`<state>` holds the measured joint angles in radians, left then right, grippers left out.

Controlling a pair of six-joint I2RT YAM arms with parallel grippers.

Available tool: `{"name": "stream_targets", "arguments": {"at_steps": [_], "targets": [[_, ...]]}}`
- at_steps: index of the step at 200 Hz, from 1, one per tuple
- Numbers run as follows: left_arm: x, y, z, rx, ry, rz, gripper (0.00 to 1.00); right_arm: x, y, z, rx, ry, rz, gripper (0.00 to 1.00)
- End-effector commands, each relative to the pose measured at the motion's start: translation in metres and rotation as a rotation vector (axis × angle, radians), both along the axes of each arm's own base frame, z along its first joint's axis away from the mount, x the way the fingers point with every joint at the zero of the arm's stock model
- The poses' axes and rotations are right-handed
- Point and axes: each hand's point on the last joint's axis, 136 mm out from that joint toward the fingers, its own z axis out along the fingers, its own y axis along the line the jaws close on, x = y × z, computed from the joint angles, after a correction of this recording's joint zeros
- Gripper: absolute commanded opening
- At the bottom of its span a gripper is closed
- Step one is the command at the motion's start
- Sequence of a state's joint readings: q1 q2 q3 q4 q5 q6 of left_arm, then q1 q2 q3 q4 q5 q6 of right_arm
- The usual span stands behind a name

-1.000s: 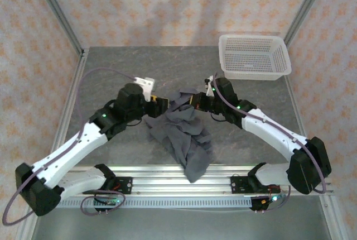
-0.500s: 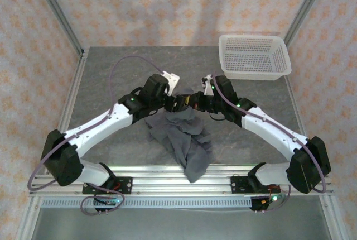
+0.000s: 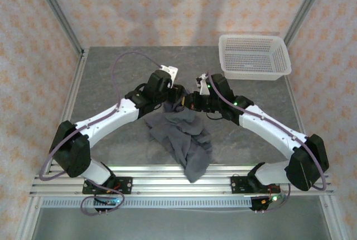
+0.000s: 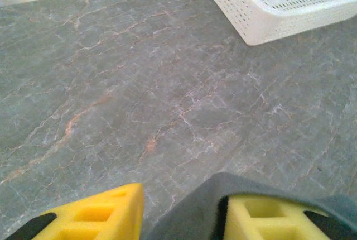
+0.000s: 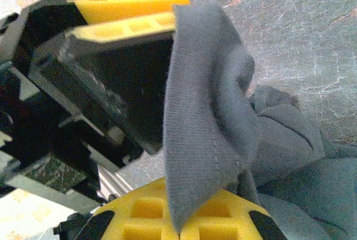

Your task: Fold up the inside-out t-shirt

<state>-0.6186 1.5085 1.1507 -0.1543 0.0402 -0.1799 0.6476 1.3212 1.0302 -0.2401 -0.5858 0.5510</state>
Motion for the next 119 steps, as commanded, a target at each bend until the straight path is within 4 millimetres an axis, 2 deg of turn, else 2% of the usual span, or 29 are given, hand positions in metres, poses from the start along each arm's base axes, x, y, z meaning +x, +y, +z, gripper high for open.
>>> {"name": "stream_targets", "arguments": {"at_steps": [1,28,43,50,63,66,82,103,119], "targets": [[0.009,0.002,0.008,-0.049,-0.018,0.014,0.34,-0.001,0.003,0.009,-0.001,-0.016,0.019,0.0],[-0.007,-0.017,-0.006,-0.059,0.044,-0.142,0.37,-0.001,0.001,0.01,-0.009,-0.022,0.01,0.0],[-0.009,-0.013,-0.02,-0.033,0.081,-0.124,0.35,-0.001,0.0,0.01,-0.013,-0.019,0.009,0.0],[-0.007,-0.006,-0.027,-0.015,0.096,-0.083,0.28,-0.001,0.0,0.01,-0.012,-0.021,0.007,0.0],[-0.003,0.005,-0.032,0.008,0.125,-0.023,0.0,0.0,-0.003,0.007,-0.027,-0.019,-0.005,0.0],[-0.004,0.006,-0.032,0.007,0.132,-0.017,0.0,0.001,-0.004,0.006,-0.034,-0.022,-0.013,0.0],[-0.009,0.003,-0.008,-0.081,0.134,-0.041,0.0,0.007,-0.021,-0.008,-0.125,-0.023,-0.084,0.0],[-0.028,-0.006,0.051,-0.317,0.137,-0.098,0.0,0.015,-0.06,-0.038,-0.331,-0.026,-0.2,0.0],[-0.045,-0.012,0.087,-0.468,0.173,-0.148,0.0,0.016,-0.085,-0.061,-0.455,-0.002,-0.258,0.01]]}}
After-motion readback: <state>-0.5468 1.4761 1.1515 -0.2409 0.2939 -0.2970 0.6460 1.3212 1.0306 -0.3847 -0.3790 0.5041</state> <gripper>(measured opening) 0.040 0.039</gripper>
